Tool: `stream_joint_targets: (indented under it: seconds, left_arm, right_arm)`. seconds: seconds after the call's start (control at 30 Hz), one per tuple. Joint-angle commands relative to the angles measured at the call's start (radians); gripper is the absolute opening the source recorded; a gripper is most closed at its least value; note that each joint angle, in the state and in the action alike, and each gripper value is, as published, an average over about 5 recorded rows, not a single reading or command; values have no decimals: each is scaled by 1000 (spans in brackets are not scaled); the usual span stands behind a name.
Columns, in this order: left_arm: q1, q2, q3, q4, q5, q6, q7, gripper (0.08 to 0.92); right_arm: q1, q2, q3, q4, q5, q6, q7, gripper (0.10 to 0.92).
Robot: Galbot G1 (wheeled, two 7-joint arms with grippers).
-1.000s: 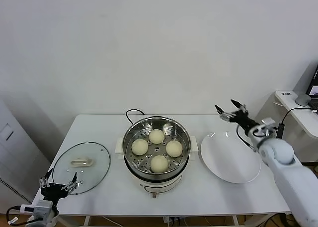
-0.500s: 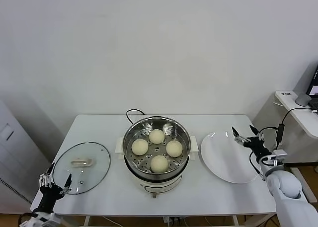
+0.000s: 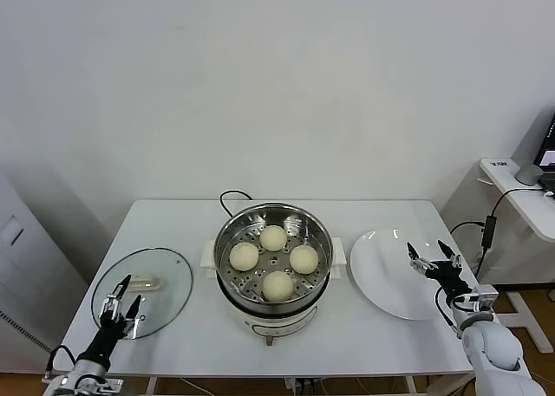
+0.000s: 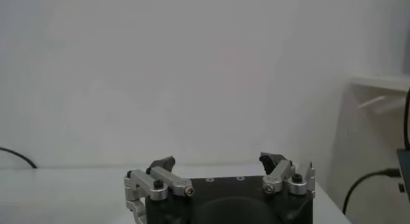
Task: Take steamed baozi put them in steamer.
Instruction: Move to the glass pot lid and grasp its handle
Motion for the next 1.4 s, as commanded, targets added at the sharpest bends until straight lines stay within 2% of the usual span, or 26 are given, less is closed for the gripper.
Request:
stream_joint_targets:
  seconds: [0.03,0.47,0.97,1.07,1.4]
  left_arm:
    - [-144,-22,-3,144,240,-47,-55,823]
    - [-235,-15,-1,260,229,-47,-57,823]
    - [-267,-13,12,272,190,-43,-39,820]
    - [-263,-15,12,263,177,-46,-40,778]
    - [-248,-17,7,226,133,-57,-40,490]
  right_arm:
    - [-22,32,24,-4,-33,8,-11,823]
    - [-20,37,24,-9,-44,11,-22,823]
    - [-17,42,35,-45,-55,19,-41,823]
    - [-14,41,35,-49,-57,19,-44,823]
    - [2,42,32,-51,-63,15,-44,823]
